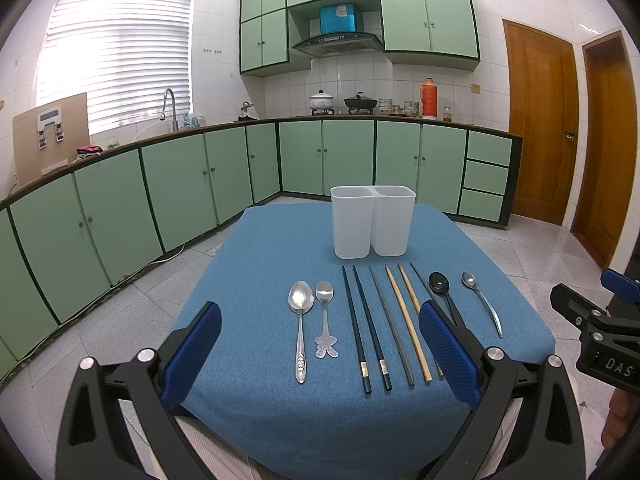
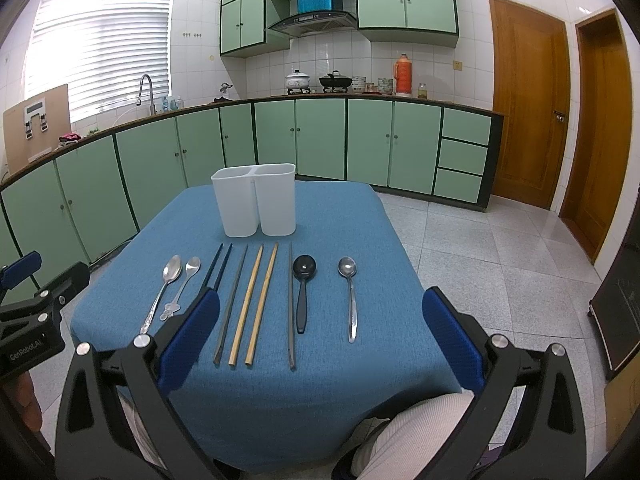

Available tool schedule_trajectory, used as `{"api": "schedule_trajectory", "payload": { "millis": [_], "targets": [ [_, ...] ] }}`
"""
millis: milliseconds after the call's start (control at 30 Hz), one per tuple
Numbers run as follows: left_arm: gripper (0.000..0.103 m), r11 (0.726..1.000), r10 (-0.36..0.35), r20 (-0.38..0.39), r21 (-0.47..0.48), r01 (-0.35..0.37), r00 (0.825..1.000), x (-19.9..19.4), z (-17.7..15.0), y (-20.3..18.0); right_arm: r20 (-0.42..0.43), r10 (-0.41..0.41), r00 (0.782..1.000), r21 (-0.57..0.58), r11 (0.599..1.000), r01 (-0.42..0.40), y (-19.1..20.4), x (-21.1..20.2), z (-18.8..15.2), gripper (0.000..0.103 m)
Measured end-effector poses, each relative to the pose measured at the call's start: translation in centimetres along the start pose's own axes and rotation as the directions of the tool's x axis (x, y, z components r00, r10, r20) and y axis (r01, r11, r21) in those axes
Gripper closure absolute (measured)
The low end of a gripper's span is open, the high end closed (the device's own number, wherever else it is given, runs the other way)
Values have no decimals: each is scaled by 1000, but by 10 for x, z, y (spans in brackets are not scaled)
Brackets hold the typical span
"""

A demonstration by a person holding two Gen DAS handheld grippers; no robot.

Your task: Organize utensils

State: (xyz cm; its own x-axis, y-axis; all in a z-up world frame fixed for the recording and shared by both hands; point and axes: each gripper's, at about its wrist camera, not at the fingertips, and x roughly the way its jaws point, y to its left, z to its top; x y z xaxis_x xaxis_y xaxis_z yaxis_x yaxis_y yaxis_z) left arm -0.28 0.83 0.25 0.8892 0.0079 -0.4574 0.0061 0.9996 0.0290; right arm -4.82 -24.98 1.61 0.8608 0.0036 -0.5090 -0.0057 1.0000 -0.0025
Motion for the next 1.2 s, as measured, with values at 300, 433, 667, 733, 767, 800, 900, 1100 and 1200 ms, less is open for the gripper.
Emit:
{"api": "schedule_trajectory", "payload": {
  "millis": [300, 433, 667, 733, 767, 800, 900, 1100, 1200],
  "targets": [
    [6, 1000, 7, -9, 0, -7, 1000, 4, -1, 4, -1, -5, 1000, -5, 1000, 5, 0, 2, 0, 5],
    [6, 1000, 21, -31, -18, -21, 999, 21, 0, 13, -2, -21, 1000, -8, 1000, 21, -9, 21, 4, 5],
    [6, 992, 115, -135, -41, -122, 984, 83, 2, 46, -27, -91, 995, -4, 996, 91, -30, 60, 16, 5],
    [6, 989, 138, -171, -22, -143, 976, 104, 2, 50, -42, -109, 993, 0, 994, 109, -37, 78, 20, 5],
    [6, 989, 140, -187, -16, -146, 972, 116, 2, 51, -50, -115, 992, 1, 993, 115, -38, 84, 20, 5],
    [6, 989, 140, -199, -13, -146, 970, 124, 1, 52, -62, -123, 990, 1, 992, 123, -41, 95, 22, 5],
    [6, 991, 128, -254, -9, -135, 959, 154, 1, 53, -85, -135, 987, -2, 991, 135, -45, 115, 24, 9],
    [7, 992, 111, -337, -14, -123, 935, 210, 6, 52, -160, -130, 979, -11, 992, 130, -47, 161, 26, 30],
    [10, 993, 104, -373, -14, -118, 922, 231, 4, 50, -181, -133, 974, -28, 991, 131, -45, 179, 24, 31]
  ]
}}
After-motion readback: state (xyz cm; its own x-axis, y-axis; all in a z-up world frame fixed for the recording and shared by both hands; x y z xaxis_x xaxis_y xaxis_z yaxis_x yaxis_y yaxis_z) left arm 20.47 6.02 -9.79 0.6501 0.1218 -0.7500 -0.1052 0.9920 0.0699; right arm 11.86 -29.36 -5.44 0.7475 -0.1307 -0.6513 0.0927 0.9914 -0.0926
